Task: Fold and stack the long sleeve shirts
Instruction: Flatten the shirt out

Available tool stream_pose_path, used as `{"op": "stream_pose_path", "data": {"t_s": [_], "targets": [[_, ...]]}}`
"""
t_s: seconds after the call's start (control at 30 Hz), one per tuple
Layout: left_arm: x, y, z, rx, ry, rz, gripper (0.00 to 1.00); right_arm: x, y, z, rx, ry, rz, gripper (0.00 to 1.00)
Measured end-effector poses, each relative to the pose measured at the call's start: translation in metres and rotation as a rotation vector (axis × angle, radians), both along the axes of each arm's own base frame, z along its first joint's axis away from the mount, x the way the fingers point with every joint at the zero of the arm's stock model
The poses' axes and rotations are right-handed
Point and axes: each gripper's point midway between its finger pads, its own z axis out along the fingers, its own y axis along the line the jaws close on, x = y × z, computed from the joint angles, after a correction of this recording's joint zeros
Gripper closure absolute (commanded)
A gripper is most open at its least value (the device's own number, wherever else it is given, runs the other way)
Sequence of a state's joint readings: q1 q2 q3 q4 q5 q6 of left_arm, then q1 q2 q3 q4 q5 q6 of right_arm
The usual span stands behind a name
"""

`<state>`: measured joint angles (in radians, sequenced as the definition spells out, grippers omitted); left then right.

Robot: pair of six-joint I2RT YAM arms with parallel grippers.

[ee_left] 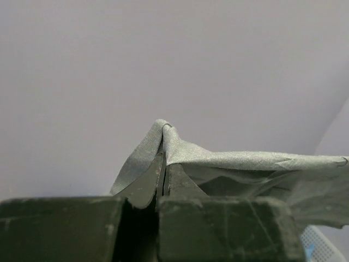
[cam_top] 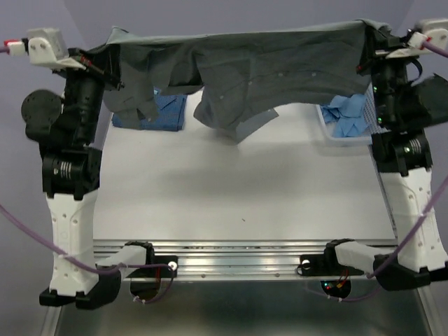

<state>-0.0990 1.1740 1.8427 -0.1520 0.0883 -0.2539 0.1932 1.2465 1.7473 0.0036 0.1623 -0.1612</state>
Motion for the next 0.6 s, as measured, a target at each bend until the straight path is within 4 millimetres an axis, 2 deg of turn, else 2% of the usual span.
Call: {"op": "stream_pose_path", "data": {"t_s": [0.03,0.1,0.2,0.27,0.3,0.37,0.47,0.57,0.6], "targets": [[-0.017,0.001,0.002,-0.003,-0.031,-0.002,1.00,-0.022,0.000,0.009,-0.005,-0.037,0.020,0.98],[-0.039,0.004,0.004,-0.009,-0.076,-0.001,1.00,-0.053,0.001,0.016,-0.019,-0.078,0.057,0.98],[-0.061,0.008,-0.002,-0.016,-0.096,0.009,1.00,-0.081,0.005,0.014,-0.041,-0.086,0.102,0.98],[-0.066,0.011,-0.006,-0.021,-0.096,0.021,1.00,-0.089,0.008,0.005,-0.051,-0.063,0.128,0.98],[-0.066,0.012,-0.012,-0.028,-0.084,0.029,1.00,-0.090,0.011,-0.006,-0.049,-0.040,0.147,0.98],[-0.058,0.015,-0.028,-0.036,-0.044,0.044,1.00,-0.086,0.015,-0.028,-0.049,0.015,0.166,0.98],[-0.038,0.018,-0.048,-0.046,0.023,0.069,1.00,-0.061,0.019,-0.053,-0.044,0.105,0.171,0.99],[0.006,0.020,-0.069,-0.049,0.115,0.108,1.00,-0.004,0.022,-0.085,-0.037,0.221,0.129,0.99],[0.029,0.020,-0.077,-0.045,0.155,0.117,1.00,0.014,0.022,-0.095,-0.035,0.256,0.113,0.99]]}}
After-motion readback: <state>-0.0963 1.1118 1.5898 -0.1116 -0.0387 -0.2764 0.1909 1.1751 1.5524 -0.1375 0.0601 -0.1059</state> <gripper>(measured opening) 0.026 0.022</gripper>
